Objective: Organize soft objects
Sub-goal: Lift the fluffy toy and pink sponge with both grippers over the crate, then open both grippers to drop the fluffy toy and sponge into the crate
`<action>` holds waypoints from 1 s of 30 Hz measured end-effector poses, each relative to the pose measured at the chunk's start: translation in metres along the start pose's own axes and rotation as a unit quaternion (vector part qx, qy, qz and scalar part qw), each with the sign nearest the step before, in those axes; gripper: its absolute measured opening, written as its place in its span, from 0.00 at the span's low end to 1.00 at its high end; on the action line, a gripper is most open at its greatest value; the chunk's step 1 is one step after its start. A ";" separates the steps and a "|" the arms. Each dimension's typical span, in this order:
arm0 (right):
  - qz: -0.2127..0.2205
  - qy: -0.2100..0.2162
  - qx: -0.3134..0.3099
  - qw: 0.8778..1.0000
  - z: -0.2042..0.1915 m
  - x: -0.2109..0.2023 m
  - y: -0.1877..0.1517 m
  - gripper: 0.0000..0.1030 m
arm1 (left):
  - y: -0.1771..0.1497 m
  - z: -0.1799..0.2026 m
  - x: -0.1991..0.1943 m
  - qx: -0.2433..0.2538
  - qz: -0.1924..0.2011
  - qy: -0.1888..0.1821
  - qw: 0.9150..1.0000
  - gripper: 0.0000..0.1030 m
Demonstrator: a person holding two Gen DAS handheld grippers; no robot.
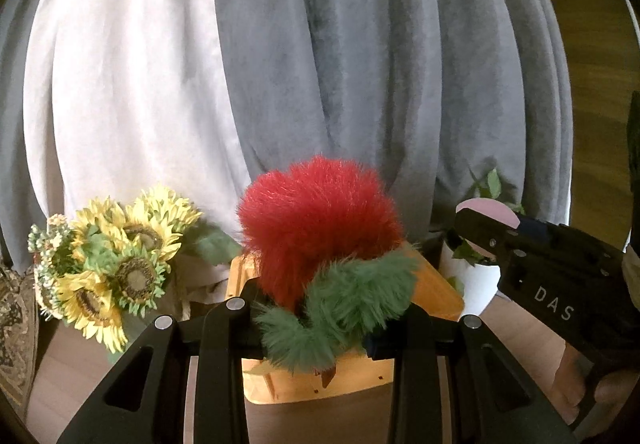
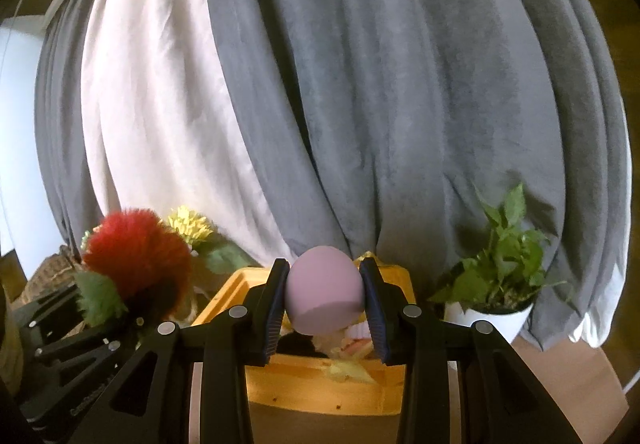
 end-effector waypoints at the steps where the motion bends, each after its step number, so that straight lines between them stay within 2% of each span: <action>1: -0.002 -0.001 0.000 1.000 0.000 0.004 0.000 0.36 | 0.001 -0.001 0.005 0.000 -0.001 0.001 1.000 0.31; 16: -0.044 -0.011 0.003 0.999 0.016 0.085 -0.011 0.36 | 0.008 -0.011 0.085 0.009 -0.022 -0.002 1.000 0.31; 24: -0.082 -0.004 0.004 0.997 0.018 0.128 -0.031 0.36 | -0.011 -0.019 0.135 0.017 -0.069 -0.003 0.997 0.31; 30: -0.123 0.008 0.007 0.992 0.017 0.159 -0.054 0.36 | -0.034 -0.021 0.169 0.035 -0.116 0.000 0.993 0.31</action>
Point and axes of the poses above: each gripper's, at about its wrist camera, not at the fingertips, and x roughly the way its jaws point, z to its right, y to its top, the point moved 10 cm from there along x, roughly the way its jaws point, and after that the axes turned 12 degrees about -x, right-handed, at the moved point
